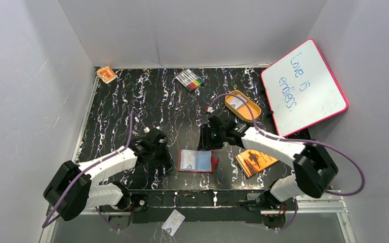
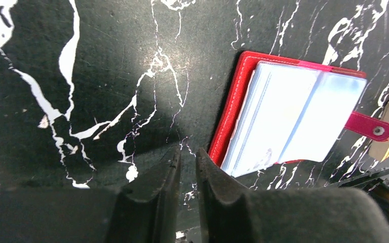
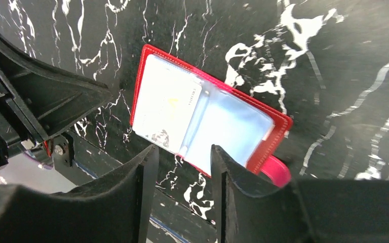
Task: Put the credit cards into the card holder
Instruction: Close the card holder at the center of the board.
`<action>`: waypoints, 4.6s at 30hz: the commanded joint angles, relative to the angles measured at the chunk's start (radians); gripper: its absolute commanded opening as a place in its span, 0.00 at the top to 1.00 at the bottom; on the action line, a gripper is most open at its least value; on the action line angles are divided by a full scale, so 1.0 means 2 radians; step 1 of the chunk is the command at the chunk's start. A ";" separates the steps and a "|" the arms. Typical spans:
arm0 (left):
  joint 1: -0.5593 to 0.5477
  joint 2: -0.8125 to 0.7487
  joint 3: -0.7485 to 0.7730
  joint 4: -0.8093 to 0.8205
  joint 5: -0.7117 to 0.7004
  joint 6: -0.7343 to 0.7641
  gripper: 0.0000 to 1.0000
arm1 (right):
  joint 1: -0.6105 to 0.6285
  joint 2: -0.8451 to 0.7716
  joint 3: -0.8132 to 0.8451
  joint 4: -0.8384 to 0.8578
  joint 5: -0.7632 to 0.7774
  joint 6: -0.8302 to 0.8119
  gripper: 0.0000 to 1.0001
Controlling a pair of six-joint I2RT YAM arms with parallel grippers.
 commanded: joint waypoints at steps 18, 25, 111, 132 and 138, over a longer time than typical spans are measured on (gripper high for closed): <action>-0.002 -0.032 0.029 -0.016 0.005 0.027 0.60 | -0.069 -0.052 -0.090 -0.013 0.020 0.005 0.44; -0.002 -0.027 0.020 -0.007 0.007 0.028 0.61 | -0.070 -0.054 -0.080 -0.023 0.003 -0.005 0.82; 0.000 0.017 0.057 0.023 0.014 0.022 0.28 | 0.016 0.091 -0.015 0.149 -0.121 0.004 0.77; 0.000 0.096 0.047 0.021 0.006 0.038 0.73 | 0.019 0.086 0.000 0.131 -0.123 0.007 0.70; 0.000 0.102 0.043 0.020 0.002 0.042 0.90 | 0.019 0.063 0.003 0.118 -0.116 0.011 0.62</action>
